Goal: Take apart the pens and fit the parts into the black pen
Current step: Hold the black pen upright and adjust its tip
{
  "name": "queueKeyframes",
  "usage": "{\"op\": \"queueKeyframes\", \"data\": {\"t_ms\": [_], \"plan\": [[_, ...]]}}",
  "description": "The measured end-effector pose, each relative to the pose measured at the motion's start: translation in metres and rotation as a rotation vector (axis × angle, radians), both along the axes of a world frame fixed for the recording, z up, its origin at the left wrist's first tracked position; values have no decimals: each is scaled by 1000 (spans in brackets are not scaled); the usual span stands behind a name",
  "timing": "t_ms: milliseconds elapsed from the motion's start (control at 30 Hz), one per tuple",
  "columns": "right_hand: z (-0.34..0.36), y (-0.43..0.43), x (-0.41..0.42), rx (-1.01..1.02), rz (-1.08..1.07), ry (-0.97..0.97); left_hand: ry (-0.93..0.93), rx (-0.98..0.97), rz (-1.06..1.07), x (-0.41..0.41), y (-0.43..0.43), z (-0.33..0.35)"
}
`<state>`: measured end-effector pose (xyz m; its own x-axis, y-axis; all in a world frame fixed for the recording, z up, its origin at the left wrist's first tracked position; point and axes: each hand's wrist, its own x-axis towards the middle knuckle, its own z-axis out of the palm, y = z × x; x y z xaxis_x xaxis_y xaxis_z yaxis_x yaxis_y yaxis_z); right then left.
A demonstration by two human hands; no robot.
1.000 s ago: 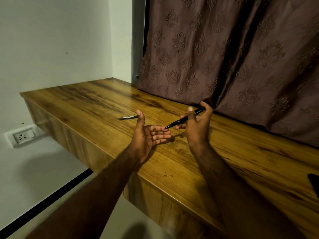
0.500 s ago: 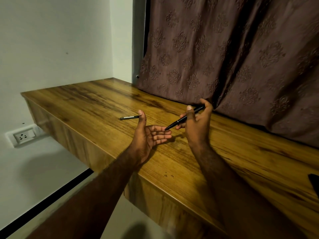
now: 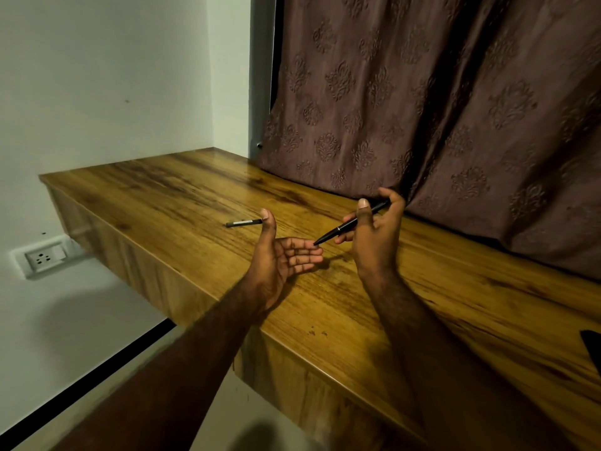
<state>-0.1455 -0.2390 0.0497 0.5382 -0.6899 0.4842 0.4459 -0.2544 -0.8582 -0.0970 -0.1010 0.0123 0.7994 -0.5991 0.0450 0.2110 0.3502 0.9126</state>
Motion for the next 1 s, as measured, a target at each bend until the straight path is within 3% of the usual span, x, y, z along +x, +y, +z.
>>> {"op": "queueKeyframes", "data": {"t_ms": [467,1000], "plan": [[-3,-7,-1,76,-133,-83,21,12,55,1,0,1],[-5,0,-5,-158,-149,-167,20,21,101,2,-3,-1]]}}
